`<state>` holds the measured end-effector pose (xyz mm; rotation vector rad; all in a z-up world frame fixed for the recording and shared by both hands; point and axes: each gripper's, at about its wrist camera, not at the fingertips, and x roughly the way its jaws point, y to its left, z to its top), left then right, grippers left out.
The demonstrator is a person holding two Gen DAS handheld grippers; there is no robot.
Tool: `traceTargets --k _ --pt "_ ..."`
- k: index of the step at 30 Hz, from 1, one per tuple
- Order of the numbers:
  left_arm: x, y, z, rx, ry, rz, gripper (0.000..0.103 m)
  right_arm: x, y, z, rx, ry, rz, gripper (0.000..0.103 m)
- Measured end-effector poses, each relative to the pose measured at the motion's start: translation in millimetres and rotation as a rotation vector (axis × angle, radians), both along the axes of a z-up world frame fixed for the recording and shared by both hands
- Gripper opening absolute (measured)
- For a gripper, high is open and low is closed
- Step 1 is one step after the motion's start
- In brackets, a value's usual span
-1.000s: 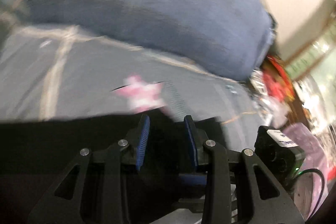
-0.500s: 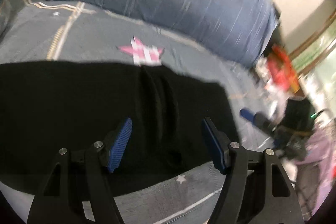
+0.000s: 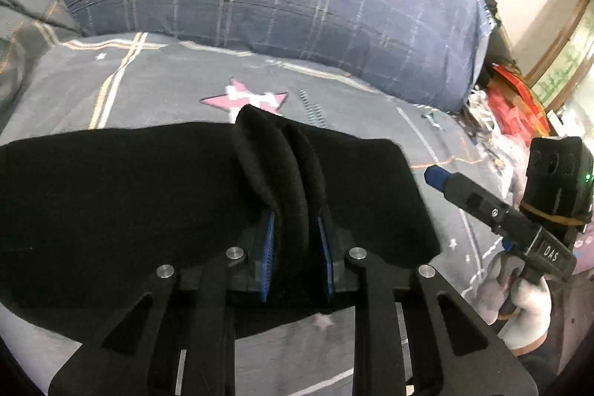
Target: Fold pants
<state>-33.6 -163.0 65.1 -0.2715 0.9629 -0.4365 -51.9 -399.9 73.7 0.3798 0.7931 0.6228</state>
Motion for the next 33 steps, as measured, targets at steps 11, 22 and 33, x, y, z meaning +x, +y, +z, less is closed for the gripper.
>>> traceTargets --k 11,22,33 --pt "-7.2 4.5 -16.3 0.021 0.000 0.039 0.020 7.4 38.3 -23.0 -0.226 0.009 0.009 0.058" --pt "-27.7 7.6 6.2 0.146 -0.076 0.070 0.021 -11.1 41.3 -1.8 -0.114 -0.005 0.004 0.065" --pt "-41.5 32.2 15.4 0.149 -0.084 0.115 0.046 -11.8 79.0 -6.2 -0.089 0.017 0.073 0.066"
